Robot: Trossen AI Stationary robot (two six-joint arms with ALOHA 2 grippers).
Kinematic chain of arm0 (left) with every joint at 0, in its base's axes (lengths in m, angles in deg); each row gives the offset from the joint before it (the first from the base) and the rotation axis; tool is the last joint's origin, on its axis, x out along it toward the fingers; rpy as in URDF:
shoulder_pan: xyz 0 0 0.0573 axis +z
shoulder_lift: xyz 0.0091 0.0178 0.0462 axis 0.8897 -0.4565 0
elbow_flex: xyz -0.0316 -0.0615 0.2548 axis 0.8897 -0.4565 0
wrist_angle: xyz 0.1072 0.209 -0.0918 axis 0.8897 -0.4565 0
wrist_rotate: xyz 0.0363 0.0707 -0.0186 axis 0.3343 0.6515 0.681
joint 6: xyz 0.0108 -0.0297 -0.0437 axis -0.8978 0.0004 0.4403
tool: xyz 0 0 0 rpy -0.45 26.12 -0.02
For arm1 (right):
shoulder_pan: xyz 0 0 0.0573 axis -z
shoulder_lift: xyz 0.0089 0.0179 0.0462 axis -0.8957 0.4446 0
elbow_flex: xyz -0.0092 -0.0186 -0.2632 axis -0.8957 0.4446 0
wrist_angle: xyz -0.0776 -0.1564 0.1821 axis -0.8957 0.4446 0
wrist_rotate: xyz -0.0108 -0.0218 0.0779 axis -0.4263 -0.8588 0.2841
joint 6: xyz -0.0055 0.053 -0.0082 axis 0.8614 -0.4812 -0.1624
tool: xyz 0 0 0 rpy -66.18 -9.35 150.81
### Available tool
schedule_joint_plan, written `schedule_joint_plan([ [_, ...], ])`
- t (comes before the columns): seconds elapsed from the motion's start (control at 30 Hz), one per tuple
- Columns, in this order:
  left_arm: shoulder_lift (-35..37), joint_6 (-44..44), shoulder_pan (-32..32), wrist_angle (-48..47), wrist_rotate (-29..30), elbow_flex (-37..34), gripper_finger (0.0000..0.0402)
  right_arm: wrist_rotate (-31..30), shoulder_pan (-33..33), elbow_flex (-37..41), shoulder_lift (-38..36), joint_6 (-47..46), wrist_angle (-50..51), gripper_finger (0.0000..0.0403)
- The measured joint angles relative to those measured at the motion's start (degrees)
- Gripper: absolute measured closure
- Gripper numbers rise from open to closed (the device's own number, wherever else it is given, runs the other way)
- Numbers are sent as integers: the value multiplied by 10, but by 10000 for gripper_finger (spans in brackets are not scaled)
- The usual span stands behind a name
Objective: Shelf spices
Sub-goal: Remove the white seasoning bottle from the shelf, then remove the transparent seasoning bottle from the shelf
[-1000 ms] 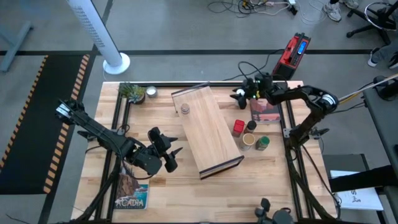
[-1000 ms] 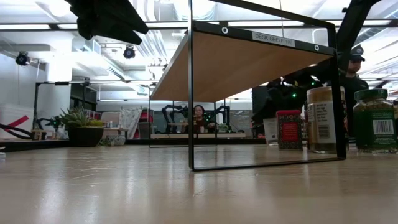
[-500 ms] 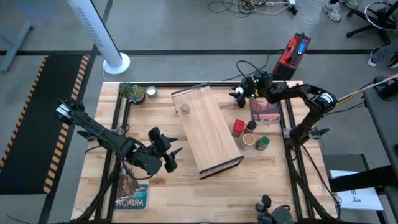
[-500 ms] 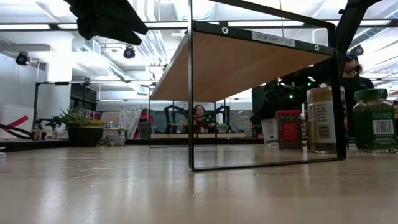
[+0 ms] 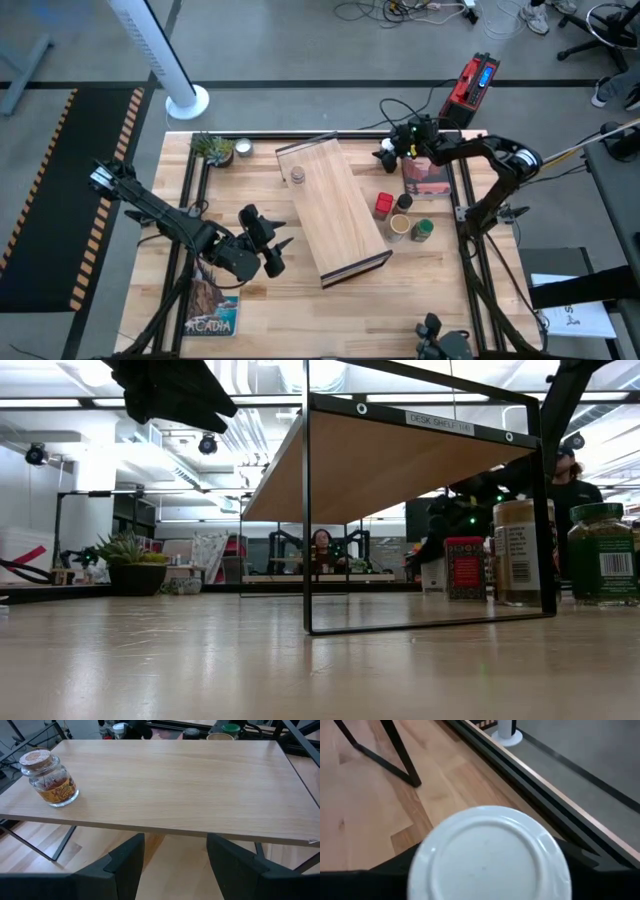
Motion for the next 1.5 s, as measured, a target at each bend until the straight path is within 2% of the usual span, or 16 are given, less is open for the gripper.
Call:
schedule_joint_plan([
  [0.27, 0, 2, 0, 0, -15, 0, 198, 2, 0, 0, -57, 3, 33, 94],
  [0.6, 0, -1, -1, 0, -15, 0, 198, 7, 0, 0, -174, -6, 91, 92],
  [0.73, 0, 0, -1, 0, -15, 0, 198, 83, -4, 0, -222, -42, 89, 93],
  [0.87, 0, -11, 0, 13, -15, 0, 198, 157, -34, 0, -270, -65, 86, 102],
  [1.03, 0, -13, 9, 16, -14, 0, 198, 167, -125, -25, -321, -70, 86, 119],
  [1.13, 0, -13, 24, 15, 1, 0, 198, 157, -186, -53, -331, -57, 86, 125],
  [1.23, 0, -14, 46, -5, 5, 0, 198, 115, -233, -82, -326, -43, 91, 129],
  [1.5, 0, -21, 97, -75, 7, 0, 198, 101, -283, -135, -242, -60, 95, 138],
])
